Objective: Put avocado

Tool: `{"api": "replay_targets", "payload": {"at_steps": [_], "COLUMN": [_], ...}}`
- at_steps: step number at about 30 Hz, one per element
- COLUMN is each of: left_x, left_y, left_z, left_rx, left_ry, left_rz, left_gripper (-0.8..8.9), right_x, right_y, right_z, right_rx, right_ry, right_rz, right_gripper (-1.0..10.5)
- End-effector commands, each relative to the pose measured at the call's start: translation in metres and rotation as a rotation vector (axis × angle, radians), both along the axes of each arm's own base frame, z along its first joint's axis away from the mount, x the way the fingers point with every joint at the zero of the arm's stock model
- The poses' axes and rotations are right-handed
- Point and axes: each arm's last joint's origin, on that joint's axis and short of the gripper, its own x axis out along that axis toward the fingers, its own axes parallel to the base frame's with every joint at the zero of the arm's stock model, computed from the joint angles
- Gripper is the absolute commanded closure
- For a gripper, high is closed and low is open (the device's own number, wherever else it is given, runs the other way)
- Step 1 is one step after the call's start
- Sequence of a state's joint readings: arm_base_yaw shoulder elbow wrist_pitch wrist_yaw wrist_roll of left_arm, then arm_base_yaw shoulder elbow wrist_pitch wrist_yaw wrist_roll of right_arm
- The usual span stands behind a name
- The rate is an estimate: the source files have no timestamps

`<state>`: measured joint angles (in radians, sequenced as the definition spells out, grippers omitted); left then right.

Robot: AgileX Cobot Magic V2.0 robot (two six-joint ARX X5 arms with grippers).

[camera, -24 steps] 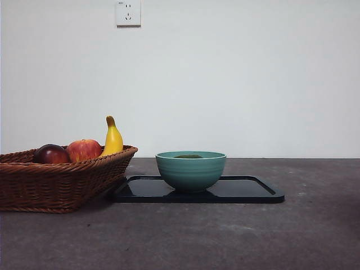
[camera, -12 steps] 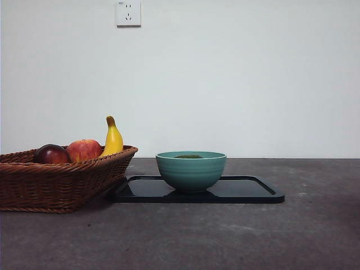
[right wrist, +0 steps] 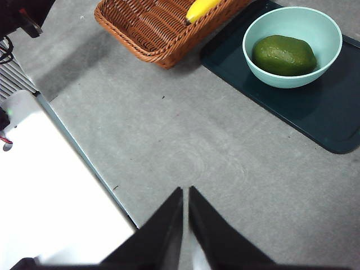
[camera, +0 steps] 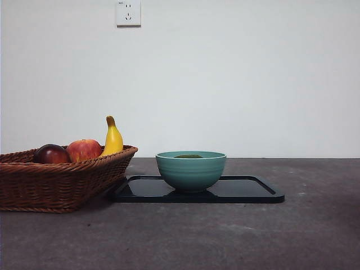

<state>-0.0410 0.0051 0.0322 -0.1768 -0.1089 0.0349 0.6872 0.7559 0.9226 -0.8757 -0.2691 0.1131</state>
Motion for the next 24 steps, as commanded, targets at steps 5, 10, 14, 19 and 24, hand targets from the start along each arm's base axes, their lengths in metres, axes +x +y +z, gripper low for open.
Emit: {"api": "replay_targets", "payload": {"at_steps": [5, 10, 14, 19, 24], "left_x": [0.001, 0.001, 0.001, 0.001, 0.001], "left_y": [0.000, 0.000, 0.000, 0.000, 0.000], "left_z": [-0.008, -0.008, -0.008, -0.008, -0.008], "left_rx": [-0.006, -0.006, -0.006, -0.006, -0.006], "left_ry": [0.026, 0.026, 0.027, 0.027, 0.027], "left_rz": [0.006, 0.006, 0.006, 0.006, 0.006], "left_gripper": [8.07, 8.07, 8.07, 8.07, 8.07], "right_x": [0.001, 0.001, 0.000, -0.003, -0.008], "right_y": [0.002, 0.002, 0.002, -0.014, -0.045], "right_z": [0.002, 0.002, 0.002, 0.009, 0.026], "right_rx": [0.013, 0.013, 0.011, 0.040, 0.096], "right_ry": [-0.001, -0.001, -0.005, -0.061, -0.288], "right_rz": [0.006, 0.006, 0.006, -0.070, -0.270], "right_gripper": [9.4, 9.4, 9.4, 9.4, 9.4]}}
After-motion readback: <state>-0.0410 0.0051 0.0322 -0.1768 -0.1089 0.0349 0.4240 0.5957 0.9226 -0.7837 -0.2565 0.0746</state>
